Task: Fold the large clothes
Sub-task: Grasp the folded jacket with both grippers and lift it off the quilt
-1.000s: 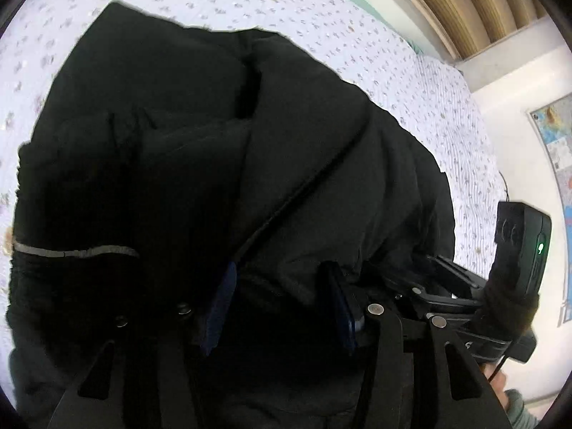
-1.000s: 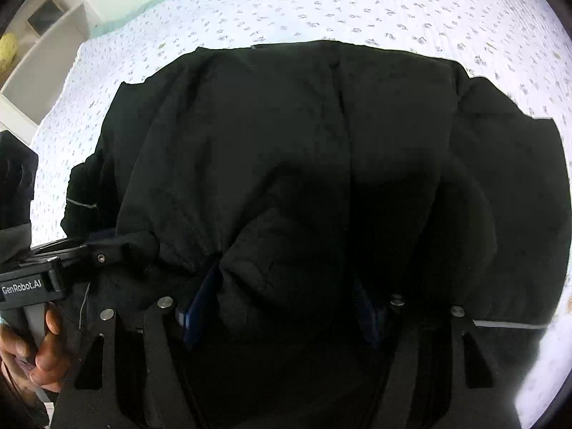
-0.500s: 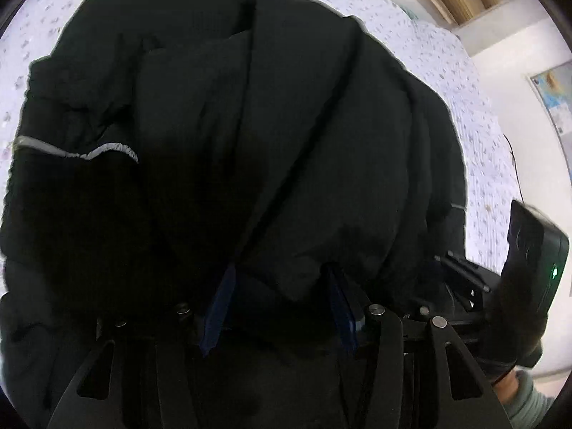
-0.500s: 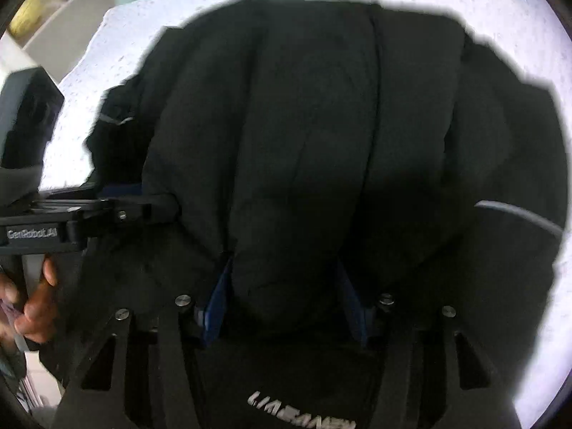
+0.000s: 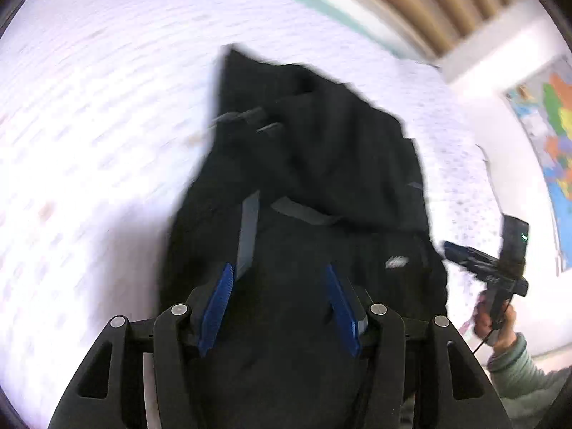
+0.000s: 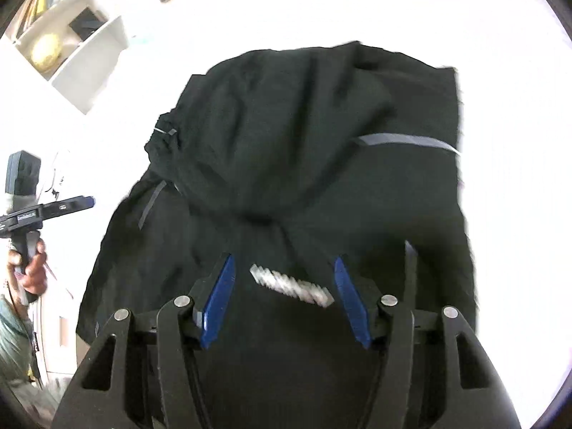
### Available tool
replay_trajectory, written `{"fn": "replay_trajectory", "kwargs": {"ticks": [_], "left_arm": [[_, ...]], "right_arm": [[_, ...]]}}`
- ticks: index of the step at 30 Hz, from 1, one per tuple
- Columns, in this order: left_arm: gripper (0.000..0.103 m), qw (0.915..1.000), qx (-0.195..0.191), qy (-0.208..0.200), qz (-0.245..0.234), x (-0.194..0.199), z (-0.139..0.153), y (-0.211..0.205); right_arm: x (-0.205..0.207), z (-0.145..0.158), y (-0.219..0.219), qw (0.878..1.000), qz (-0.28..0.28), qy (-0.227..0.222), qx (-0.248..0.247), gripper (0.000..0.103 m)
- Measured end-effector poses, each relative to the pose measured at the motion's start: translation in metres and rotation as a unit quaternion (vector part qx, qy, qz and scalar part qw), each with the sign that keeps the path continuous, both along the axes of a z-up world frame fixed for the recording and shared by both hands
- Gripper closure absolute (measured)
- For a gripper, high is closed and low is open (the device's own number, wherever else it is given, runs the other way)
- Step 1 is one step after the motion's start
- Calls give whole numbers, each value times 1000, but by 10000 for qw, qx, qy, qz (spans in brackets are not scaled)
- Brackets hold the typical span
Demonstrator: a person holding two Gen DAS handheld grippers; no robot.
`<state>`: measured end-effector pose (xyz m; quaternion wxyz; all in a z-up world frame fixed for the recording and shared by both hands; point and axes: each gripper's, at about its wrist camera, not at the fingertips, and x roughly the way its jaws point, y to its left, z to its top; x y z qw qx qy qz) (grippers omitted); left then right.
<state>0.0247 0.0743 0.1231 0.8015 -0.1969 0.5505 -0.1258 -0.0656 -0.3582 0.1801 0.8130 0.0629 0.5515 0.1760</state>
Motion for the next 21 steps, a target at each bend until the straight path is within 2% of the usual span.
{"fn": "replay_trajectory", "kwargs": {"ticks": [2, 4, 10, 13, 17, 20, 21], "left_arm": [[47, 9994, 75, 282, 209, -22, -13, 35], [47, 9975, -13, 621, 326, -61, -36, 68], [47, 9864, -568, 1370, 711, -116, -89, 84], [47, 9851, -604, 1466, 671, -123, -96, 77], [47, 9855, -257, 1631, 381, -117, -98, 68], [47, 9864, -60, 1639, 65, -109, -94, 57], [47, 9865, -105, 1632, -25, -106, -92, 51]], "right_arm": [[-17, -2, -25, 9995, -232, 180, 76, 41], [-37, -8, -54, 9980, -470, 383, 163, 41], [-95, -33, -106, 9906, -1020, 912, -30, 41], [-118, -41, -123, 9866, -1221, 1075, -117, 41], [-141, -59, -138, 9802, -1405, 1380, -197, 41], [-151, -76, -140, 9748, -1514, 1634, 122, 41], [-153, -77, -139, 9749, -1493, 1626, 272, 46]]}}
